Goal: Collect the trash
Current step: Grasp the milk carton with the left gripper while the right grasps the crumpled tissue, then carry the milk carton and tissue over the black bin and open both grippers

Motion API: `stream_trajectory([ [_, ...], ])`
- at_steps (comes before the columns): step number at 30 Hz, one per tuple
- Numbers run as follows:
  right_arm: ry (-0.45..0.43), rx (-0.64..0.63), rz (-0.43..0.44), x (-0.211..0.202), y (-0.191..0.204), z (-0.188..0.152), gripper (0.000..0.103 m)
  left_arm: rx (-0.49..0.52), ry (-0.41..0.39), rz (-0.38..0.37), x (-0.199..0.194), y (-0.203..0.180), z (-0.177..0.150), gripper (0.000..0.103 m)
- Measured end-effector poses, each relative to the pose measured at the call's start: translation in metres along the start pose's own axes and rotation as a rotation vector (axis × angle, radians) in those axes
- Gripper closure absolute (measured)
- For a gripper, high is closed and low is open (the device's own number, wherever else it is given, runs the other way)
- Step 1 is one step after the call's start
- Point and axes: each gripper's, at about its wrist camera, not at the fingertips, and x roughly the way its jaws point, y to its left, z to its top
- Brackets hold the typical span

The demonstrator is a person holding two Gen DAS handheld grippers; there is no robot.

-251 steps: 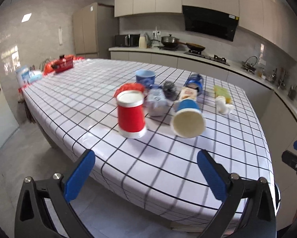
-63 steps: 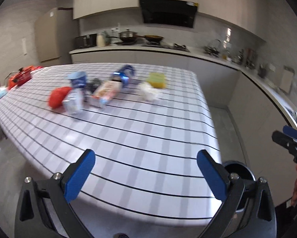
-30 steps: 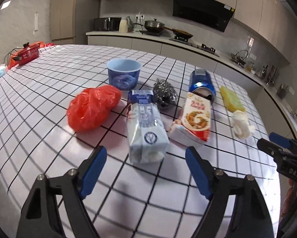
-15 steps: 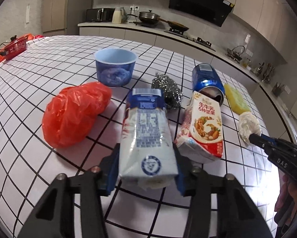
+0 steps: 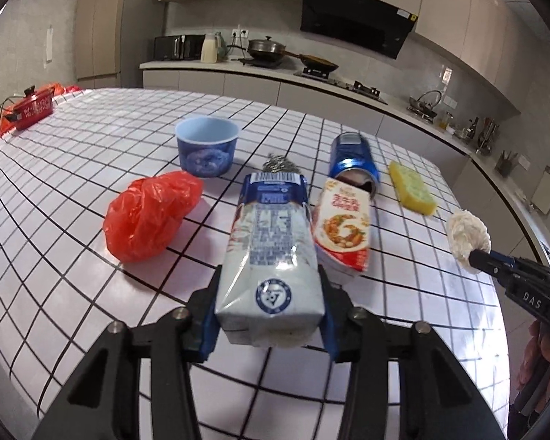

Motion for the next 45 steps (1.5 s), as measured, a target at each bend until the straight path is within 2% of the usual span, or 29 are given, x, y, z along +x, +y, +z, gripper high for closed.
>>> stream_trajectory([
  [7, -0.037, 0.025, -0.011, -0.047, -0.018, -0.019, 0.086, 0.046, -0.016, -0.039, -0.022, -0.031, -0.007, 0.057],
  [16, -0.063, 0.072, -0.063, -0.115, -0.059, -0.055, 0.086, 0.121, -0.023, -0.125, -0.040, -0.094, -0.022, 0.058],
  [26, -0.062, 0.121, -0.115, -0.153, -0.098, -0.087, 0.086, 0.172, -0.015, -0.198, -0.044, -0.143, -0.036, 0.058],
  [34, -0.066, 0.153, -0.157, -0.190, -0.132, -0.114, 0.086, 0.244, -0.012, -0.285, -0.056, -0.201, -0.048, 0.058],
  [45, -0.041, 0.217, -0.218, -0.242, -0.196, -0.177, 0.086, 0.354, 0.035, -0.406, -0.066, -0.298, -0.087, 0.058],
])
